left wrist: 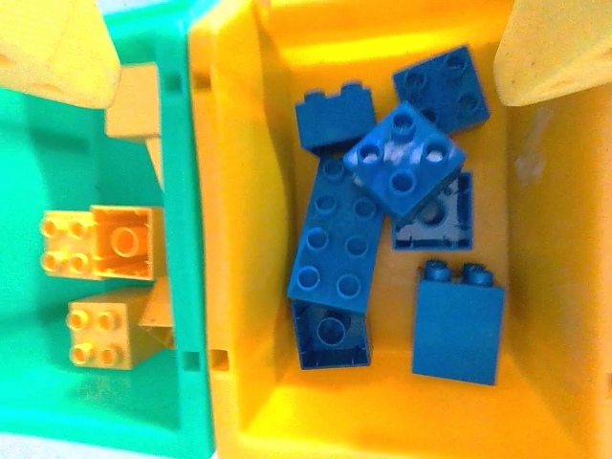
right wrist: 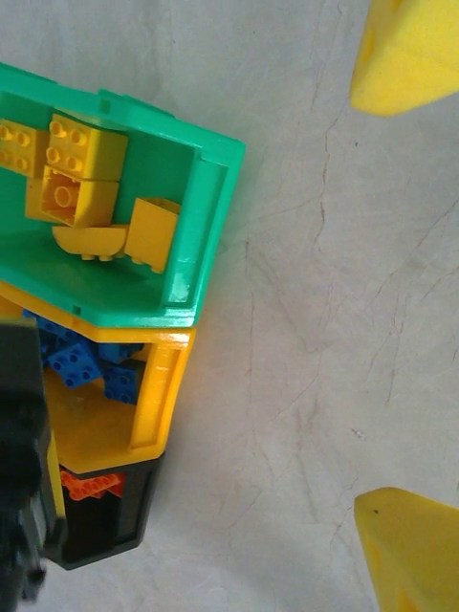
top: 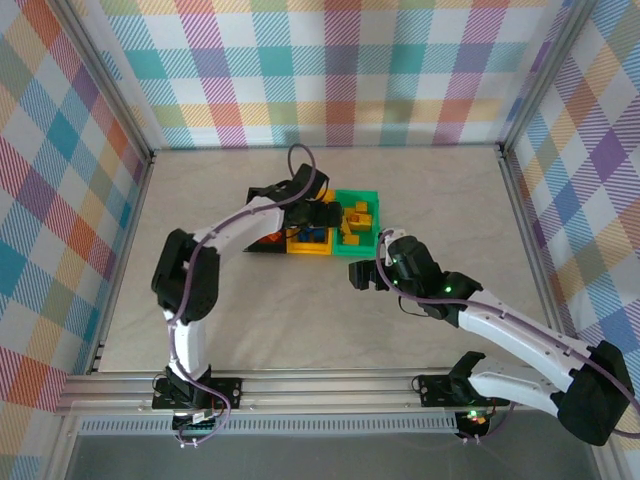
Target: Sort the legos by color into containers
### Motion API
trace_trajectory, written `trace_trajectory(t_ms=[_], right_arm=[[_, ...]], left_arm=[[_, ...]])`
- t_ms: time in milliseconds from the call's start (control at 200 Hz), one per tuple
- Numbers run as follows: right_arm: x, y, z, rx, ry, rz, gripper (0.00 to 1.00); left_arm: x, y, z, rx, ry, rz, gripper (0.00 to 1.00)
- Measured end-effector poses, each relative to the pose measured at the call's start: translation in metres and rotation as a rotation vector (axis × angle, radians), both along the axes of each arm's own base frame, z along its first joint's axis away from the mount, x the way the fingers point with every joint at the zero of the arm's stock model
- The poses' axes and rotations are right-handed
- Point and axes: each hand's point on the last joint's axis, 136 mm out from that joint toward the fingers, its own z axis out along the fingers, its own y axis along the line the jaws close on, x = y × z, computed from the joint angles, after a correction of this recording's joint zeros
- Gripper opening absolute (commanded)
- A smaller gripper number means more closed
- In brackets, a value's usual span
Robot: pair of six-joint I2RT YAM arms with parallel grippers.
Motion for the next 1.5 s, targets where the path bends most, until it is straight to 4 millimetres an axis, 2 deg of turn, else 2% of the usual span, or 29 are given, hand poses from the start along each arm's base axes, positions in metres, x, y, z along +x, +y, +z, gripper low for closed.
trace_trajectory(t_ms=[80,150,275,345,435,510,585,805,930,1020,1140,1290,1390,1500], right_arm=[[0.001,-0.003,0.005,0.001,-0.019,-0.015,1.00],[0.003,-0.007,0.009,-0.001,-0.037,-0.034,1.00],[0.006,-0.013,0.013,-0.009,-0.063,-0.065,1.00],[0.008,-0.017,0.014,-0.017,-0.073,-0.083,1.00],[0.009,-0.020,0.008,-0.034,-0.076,-0.096,1.00],[0.009,-0.025,0.002,-0.051,-0.073,-0.109,1.00],[0.011,-0.032,-0.002,-0.066,-0.077,-0.135,1.00],[0.031,-0.059,0.001,-0.080,-0.123,-0.233,1.00],[0.042,-0.069,0.000,-0.101,-0.138,-0.265,1.00],[0.048,-0.073,-0.002,-0.117,-0.143,-0.275,1.00],[0.052,-0.079,-0.001,-0.125,-0.154,-0.290,1.00],[0.056,-0.094,-0.002,-0.139,-0.181,-0.323,1.00],[0.061,-0.110,0.004,-0.152,-0.213,-0.363,1.00],[0.072,-0.127,0.010,-0.175,-0.273,-0.405,1.00]], left_arm=[[-0.014,0.009,0.030,-0.043,-0.057,0.001,1.00],[-0.028,0.020,0.063,-0.088,-0.131,0.011,1.00],[-0.052,0.050,0.120,-0.152,-0.301,0.056,1.00],[-0.065,0.071,0.136,-0.160,-0.377,0.099,1.00],[-0.076,0.103,0.140,-0.127,-0.439,0.178,1.00],[-0.081,0.129,0.131,-0.078,-0.476,0.247,1.00],[-0.084,0.156,0.113,-0.018,-0.500,0.296,1.00],[-0.076,0.244,0.045,0.271,-0.517,0.385,1.00],[-0.065,0.282,0.005,0.371,-0.458,0.423,1.00],[-0.064,0.289,-0.024,0.369,-0.434,0.416,1.00],[-0.057,0.277,-0.049,0.319,-0.430,0.356,1.00],[-0.040,0.267,-0.063,0.282,-0.489,0.311,1.00],[-0.038,0.265,-0.076,0.269,-0.501,0.302,1.00],[-0.035,0.268,-0.074,0.263,-0.515,0.310,1.00]])
